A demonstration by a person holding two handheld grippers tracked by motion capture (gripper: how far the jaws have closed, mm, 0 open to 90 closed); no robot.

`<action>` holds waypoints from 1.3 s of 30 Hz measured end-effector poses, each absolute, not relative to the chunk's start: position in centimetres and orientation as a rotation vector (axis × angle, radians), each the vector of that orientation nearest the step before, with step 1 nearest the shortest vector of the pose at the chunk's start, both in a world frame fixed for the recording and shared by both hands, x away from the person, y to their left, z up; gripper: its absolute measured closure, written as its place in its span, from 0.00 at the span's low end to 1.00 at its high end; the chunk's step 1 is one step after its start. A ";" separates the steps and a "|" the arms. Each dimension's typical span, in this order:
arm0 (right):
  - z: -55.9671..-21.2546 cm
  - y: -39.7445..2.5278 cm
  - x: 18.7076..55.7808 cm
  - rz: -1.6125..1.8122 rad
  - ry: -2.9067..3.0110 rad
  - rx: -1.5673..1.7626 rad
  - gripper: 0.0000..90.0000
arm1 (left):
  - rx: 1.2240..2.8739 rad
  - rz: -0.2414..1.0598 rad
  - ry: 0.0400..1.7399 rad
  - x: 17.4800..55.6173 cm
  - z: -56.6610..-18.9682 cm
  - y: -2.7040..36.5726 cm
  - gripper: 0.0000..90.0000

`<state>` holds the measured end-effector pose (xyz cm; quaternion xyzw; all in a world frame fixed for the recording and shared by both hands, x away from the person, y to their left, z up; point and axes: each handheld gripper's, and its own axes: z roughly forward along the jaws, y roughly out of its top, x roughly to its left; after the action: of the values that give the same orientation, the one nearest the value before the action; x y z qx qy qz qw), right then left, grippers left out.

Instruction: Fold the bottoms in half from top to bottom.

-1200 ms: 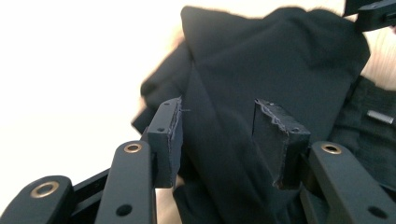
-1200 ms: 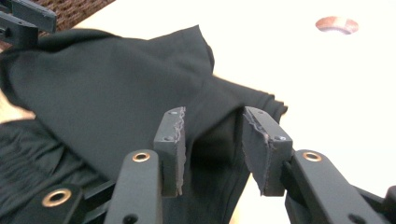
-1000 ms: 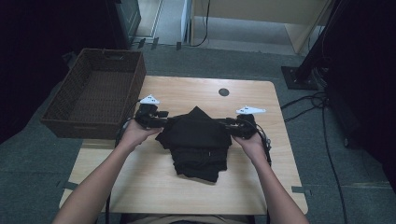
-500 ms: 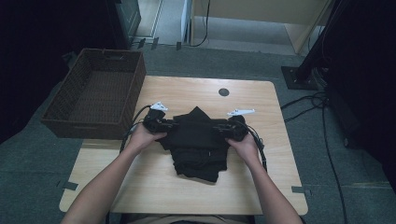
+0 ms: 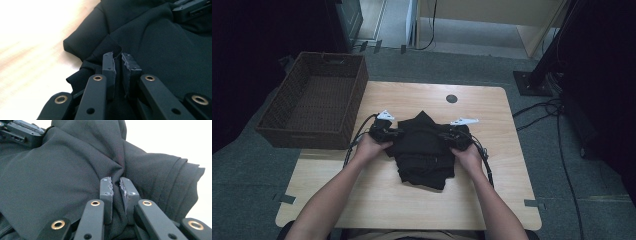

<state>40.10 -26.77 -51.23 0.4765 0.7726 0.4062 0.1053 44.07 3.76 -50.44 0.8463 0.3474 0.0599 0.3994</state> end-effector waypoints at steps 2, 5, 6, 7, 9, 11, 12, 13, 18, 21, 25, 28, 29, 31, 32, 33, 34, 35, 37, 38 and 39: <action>-51.2 -26.6 40.9 1.202 2.271 1.424 0.91 | 2.138 0.161 0.907 45.0 -50.4 3.7 0.92; -51.2 -26.4 42.0 1.198 2.255 1.433 0.91 | 2.146 0.177 0.927 45.8 -50.2 3.6 0.92; -51.2 -26.3 42.3 1.184 2.253 1.431 0.91 | 2.141 0.174 0.931 45.9 -50.1 3.5 0.94; -51.0 -26.2 42.4 1.168 2.255 1.434 0.90 | 2.143 0.173 0.927 46.0 -49.8 3.6 0.95; -50.5 -26.1 42.5 1.136 2.263 1.431 0.90 | 2.120 0.199 0.913 45.7 -49.1 3.9 0.98; -49.8 -26.2 42.1 1.137 2.263 1.400 0.89 | 2.088 0.214 0.887 45.2 -48.0 4.3 0.98; -49.4 -26.3 41.8 1.145 2.259 1.399 0.89 | 2.080 0.222 0.867 44.8 -47.4 4.4 0.98; -49.0 -26.4 41.5 1.158 2.251 1.387 0.89 | 2.081 0.243 0.841 44.3 -46.8 4.4 0.98; -46.4 -26.9 38.9 1.193 2.208 1.314 0.86 | 2.061 0.267 0.760 41.4 -44.8 4.6 0.98; -45.7 -27.1 37.4 1.203 2.206 1.299 0.87 | 2.060 0.244 0.753 40.0 -44.5 5.0 0.98; -45.5 -27.3 35.0 1.240 2.200 1.306 0.86 | 2.078 0.205 0.740 38.3 -44.5 5.3 0.97; -45.9 -27.2 33.5 1.236 2.229 1.288 0.92 | 2.094 0.182 0.732 36.9 -44.9 5.5 0.97; -46.0 -27.1 33.0 1.230 2.238 1.273 0.93 | 2.100 0.167 0.734 36.4 -45.2 5.6 0.97; -46.1 -27.0 32.1 1.226 2.238 1.271 0.92 | 2.108 0.157 0.736 35.6 -45.6 5.8 0.96; -46.2 -27.0 31.7 1.229 2.237 1.270 0.91 | 2.109 0.147 0.742 35.2 -45.8 5.9 0.96; -46.2 -27.0 31.3 1.231 2.237 1.266 0.90 | 2.106 0.131 0.748 34.9 -45.9 6.0 0.96; -46.3 -27.0 30.9 1.220 2.238 1.258 0.89 | 2.111 0.125 0.748 34.5 -46.1 6.1 0.96; -46.3 -26.9 30.5 1.204 2.248 1.252 0.89 | 2.117 0.122 0.748 34.2 -46.3 6.1 0.96; -46.5 -26.9 29.7 1.193 2.259 1.244 0.86 | 2.131 0.102 0.763 33.9 -46.6 6.3 0.94; -46.5 -27.0 29.5 1.188 2.266 1.244 0.83 | 2.134 0.097 0.772 33.9 -46.6 6.4 0.92; -46.5 -27.1 29.2 1.189 2.268 1.244 0.81 | 2.135 0.088 0.777 33.9 -46.6 6.4 0.89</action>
<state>29.24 -27.07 -46.48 0.4321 0.7880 0.4133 0.1470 33.92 6.42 -46.60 0.8520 0.3102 0.0351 0.4203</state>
